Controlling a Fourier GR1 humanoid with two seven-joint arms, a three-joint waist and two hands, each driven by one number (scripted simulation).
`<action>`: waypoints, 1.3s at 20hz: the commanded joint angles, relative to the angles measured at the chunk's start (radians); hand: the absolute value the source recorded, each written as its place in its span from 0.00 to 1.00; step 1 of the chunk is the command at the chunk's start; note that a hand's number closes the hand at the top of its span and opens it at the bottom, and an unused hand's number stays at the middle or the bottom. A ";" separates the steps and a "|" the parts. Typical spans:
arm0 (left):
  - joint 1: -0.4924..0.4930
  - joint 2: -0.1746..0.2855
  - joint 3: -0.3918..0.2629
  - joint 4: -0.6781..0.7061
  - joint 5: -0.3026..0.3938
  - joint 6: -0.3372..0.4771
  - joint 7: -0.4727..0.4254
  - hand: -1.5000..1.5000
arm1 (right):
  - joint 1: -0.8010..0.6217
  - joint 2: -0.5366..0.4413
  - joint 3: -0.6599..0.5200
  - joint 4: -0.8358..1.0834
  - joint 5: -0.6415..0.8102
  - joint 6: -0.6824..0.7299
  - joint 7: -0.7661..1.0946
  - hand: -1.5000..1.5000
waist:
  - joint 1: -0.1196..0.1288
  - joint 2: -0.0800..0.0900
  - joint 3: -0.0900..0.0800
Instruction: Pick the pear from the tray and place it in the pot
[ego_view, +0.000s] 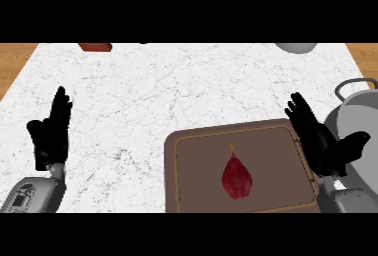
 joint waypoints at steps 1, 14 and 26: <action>-0.064 -0.012 0.032 0.042 -0.004 -0.017 0.002 0.50 | -0.078 0.009 -0.043 0.083 -0.041 0.111 -0.046 1.00 | -0.026 -0.004 -0.003; -0.053 0.005 0.018 -0.187 0.130 -0.150 0.097 0.50 | -0.235 0.007 -0.132 0.645 0.075 0.335 -0.836 0.00 | 0.006 0.004 0.000; -0.064 0.011 0.041 -0.233 0.115 -0.131 0.186 0.50 | -0.353 -0.220 0.085 0.506 0.289 0.597 -0.606 0.00 | -0.025 -0.006 -0.004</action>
